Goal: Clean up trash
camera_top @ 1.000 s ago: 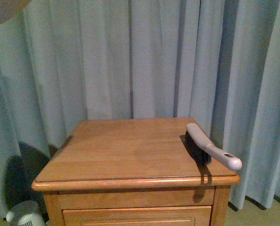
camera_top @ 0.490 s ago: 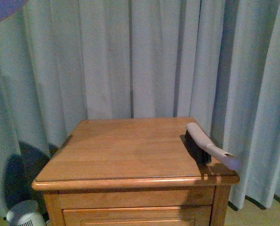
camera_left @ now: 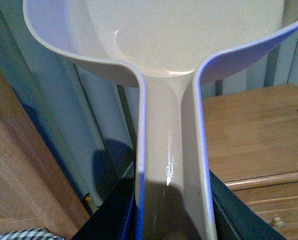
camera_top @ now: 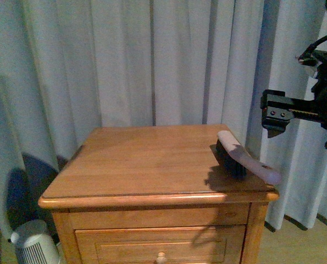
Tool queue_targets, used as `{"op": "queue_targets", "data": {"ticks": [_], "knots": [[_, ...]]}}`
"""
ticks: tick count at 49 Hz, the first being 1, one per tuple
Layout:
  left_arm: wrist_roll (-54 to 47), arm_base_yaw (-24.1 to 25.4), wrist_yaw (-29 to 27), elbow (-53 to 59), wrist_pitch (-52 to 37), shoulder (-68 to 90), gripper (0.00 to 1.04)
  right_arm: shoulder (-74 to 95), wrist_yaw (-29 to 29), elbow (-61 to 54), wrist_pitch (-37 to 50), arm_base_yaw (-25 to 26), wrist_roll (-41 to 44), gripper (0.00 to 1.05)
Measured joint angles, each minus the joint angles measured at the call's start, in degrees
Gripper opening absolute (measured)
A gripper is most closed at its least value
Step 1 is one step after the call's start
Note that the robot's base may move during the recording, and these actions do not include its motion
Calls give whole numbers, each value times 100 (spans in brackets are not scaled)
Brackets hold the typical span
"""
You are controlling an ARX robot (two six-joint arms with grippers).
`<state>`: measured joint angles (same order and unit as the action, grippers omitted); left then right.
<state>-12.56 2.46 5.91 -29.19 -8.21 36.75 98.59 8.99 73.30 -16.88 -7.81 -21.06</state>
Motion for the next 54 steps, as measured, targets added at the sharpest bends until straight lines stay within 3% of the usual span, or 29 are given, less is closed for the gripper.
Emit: {"op": "queue_targets", "data": {"ticks": [22,54], "knots": [[2,0,0,0,0,0,28,1023,201,651,-46,-520,-291,97],[0,0,0,0,0,0,28,1646,232,813,90,-457,-267,97]]}}
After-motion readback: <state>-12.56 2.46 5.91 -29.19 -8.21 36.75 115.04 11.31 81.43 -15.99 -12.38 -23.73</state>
